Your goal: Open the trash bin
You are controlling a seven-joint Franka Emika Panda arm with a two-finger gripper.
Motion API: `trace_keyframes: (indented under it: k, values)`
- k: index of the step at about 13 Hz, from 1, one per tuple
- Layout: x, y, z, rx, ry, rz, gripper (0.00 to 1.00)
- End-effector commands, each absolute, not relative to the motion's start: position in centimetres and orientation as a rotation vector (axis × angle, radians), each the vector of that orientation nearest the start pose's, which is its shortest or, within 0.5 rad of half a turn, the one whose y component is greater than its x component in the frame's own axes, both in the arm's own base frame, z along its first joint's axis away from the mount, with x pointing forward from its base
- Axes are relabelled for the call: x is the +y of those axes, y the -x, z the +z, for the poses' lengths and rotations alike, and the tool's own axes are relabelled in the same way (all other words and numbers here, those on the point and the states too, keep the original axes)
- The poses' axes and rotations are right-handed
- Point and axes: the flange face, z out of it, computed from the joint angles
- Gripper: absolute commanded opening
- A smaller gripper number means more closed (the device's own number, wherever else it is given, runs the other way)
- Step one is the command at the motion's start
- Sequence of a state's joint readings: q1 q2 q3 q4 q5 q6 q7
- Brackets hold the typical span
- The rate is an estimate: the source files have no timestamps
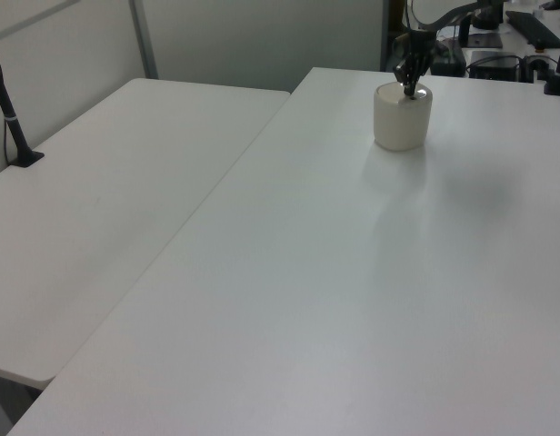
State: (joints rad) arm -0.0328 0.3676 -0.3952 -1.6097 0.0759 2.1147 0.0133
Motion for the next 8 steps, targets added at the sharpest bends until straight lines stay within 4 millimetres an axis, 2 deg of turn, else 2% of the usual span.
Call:
trace_keyframes:
  k: [1, 2, 3, 5, 6, 7, 8]
  values:
    - [-23.3, -61.6, 48.2, 0.685, 3.125, -0.235, 0.07]
    - [-21.1, -61.2, 50.3, 0.620, 3.121, -0.219, 0.09]
    - [-19.7, -60.9, 51.5, 0.585, 3.117, -0.215, 0.10]
    - [-15.3, -59.7, 54.7, 0.458, 3.147, -0.152, 0.20]
    - [-12.2, -59.2, 55.4, 0.365, 3.166, -0.079, 0.38]
    - [-8.6, -58.8, 56.2, 0.267, 3.173, -0.026, 0.88]
    - [-5.4, -58.3, 57.0, 0.198, 3.170, 0.007, 1.00]
